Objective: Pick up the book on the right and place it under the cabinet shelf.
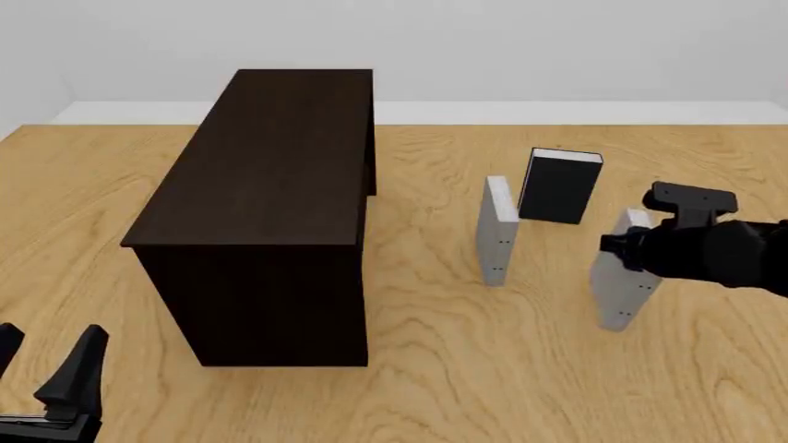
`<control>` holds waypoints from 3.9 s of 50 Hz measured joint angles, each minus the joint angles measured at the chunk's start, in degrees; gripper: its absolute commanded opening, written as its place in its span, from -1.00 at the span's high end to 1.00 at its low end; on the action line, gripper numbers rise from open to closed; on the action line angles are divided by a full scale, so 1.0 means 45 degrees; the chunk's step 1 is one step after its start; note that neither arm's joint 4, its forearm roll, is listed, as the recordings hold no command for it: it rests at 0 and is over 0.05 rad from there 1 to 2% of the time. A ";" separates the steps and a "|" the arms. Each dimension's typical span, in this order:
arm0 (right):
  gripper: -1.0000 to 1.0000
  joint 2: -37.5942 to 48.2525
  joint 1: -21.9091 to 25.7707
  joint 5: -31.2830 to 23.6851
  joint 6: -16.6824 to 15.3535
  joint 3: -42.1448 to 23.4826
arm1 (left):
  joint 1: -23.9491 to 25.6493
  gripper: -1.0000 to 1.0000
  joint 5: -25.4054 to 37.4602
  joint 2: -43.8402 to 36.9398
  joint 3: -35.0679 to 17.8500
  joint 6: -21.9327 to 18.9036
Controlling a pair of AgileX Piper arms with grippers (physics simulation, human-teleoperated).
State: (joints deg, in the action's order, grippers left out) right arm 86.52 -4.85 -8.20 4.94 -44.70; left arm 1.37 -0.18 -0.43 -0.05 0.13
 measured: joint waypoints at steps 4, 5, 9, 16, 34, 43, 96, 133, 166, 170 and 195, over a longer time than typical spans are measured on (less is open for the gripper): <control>1.00 -0.0285 0.0036 -0.0210 -0.0032 -0.0040 | 0.0000 -1.00 0.0000 0.0000 0.0000 0.0001; 1.00 -0.0368 0.0043 -0.0266 -0.0043 -0.0051 | 0.0000 -1.00 0.0000 0.0000 0.0000 0.0001; 1.00 -0.0797 0.0101 -0.0513 -0.0048 -0.0089 | 0.0000 -1.00 0.0000 0.0000 0.0000 0.0001; 1.00 -0.1787 0.0442 -0.0988 0.0220 -0.0095 | -0.0001 -1.00 0.0000 0.0000 0.0000 0.0001; 1.00 -0.4514 0.1856 -0.1959 0.1399 0.0031 | -0.0001 -1.00 0.0000 -0.0001 0.0000 0.0001; 1.00 -0.5842 0.2657 -0.2366 0.2063 0.0019 | -0.0001 -1.00 0.0013 0.0011 0.0001 0.0002; 1.00 -0.7388 0.7516 0.0226 0.5411 0.0769 | -0.0004 -1.00 0.0043 0.0040 0.0002 0.0008; 1.00 -0.5397 0.9251 0.5660 0.7622 0.3029 | -0.0005 -1.00 0.0039 0.0034 0.0002 0.0010; 1.00 -0.2156 0.8450 0.9835 0.8495 0.3819 | -0.0005 -1.00 0.0039 0.0033 0.0002 0.0010; 1.00 -0.1701 0.8446 1.0232 0.8617 0.3803 | -0.0005 -1.00 0.0038 0.0033 0.0002 0.0009; 1.00 0.0644 0.8353 1.2236 0.9133 0.3545 | -0.0005 -1.00 0.0038 0.0033 0.0002 0.0010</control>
State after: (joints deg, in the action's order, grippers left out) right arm 89.42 32.74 46.87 46.04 -28.75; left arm 1.35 0.00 -0.28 -0.04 0.17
